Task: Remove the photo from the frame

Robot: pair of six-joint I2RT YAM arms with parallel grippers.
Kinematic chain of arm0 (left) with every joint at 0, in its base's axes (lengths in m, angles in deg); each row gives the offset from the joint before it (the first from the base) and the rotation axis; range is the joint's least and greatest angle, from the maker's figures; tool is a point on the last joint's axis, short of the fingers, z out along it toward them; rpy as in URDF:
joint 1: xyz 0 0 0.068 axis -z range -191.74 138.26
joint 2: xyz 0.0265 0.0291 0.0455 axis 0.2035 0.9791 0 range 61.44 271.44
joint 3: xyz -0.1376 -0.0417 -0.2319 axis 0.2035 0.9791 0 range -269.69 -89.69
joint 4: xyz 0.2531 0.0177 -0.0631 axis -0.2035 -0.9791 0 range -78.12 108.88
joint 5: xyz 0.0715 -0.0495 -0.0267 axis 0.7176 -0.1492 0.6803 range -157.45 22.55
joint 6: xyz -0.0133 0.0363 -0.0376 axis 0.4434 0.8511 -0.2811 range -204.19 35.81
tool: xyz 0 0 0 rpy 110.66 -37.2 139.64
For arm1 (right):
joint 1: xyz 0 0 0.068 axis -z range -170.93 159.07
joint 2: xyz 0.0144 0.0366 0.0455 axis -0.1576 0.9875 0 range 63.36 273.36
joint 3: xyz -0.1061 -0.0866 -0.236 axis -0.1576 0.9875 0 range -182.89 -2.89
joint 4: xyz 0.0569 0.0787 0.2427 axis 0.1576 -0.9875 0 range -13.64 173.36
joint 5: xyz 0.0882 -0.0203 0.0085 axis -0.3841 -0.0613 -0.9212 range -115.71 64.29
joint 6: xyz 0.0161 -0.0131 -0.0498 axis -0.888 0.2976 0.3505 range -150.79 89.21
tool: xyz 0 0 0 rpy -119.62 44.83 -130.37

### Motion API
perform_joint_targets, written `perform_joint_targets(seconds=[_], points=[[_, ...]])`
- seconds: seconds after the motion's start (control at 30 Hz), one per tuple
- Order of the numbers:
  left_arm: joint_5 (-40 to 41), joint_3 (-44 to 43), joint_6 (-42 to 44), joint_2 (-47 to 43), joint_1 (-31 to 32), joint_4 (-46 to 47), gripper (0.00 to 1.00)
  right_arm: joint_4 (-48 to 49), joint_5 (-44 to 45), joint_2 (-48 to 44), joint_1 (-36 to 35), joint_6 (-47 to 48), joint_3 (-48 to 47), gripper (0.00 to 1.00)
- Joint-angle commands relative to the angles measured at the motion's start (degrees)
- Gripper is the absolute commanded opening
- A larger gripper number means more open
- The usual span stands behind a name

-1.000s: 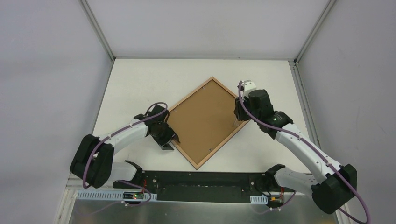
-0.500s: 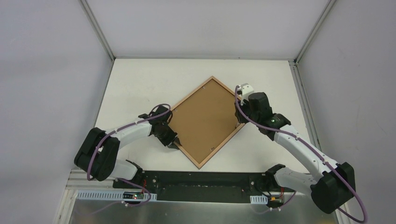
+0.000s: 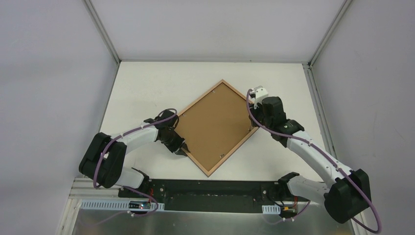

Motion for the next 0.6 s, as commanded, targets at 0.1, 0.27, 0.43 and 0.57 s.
perform_joint_targets(seconds=[0.1, 0.27, 0.43, 0.57], points=[[6.8, 2.0, 0.3, 0.6, -1.4, -2.5, 0.0, 1.0, 1.5, -2.2, 1.3, 4.8, 2.3, 0.0], [6.5, 2.1, 0.3, 0.9, -1.4, -2.7, 0.0, 2.7, 3.5, -1.8, 1.4, 5.4, 4.0, 0.0], [5.9, 2.7, 0.2, 0.7, -1.4, -2.7, 0.0, 7.2, 4.6, -0.8, 1.9, 2.4, 6.5, 0.0], [5.7, 3.4, 0.2, 0.3, -1.4, -2.7, 0.0, 11.0, 9.0, -0.4, 2.0, 1.4, 8.4, 0.0]])
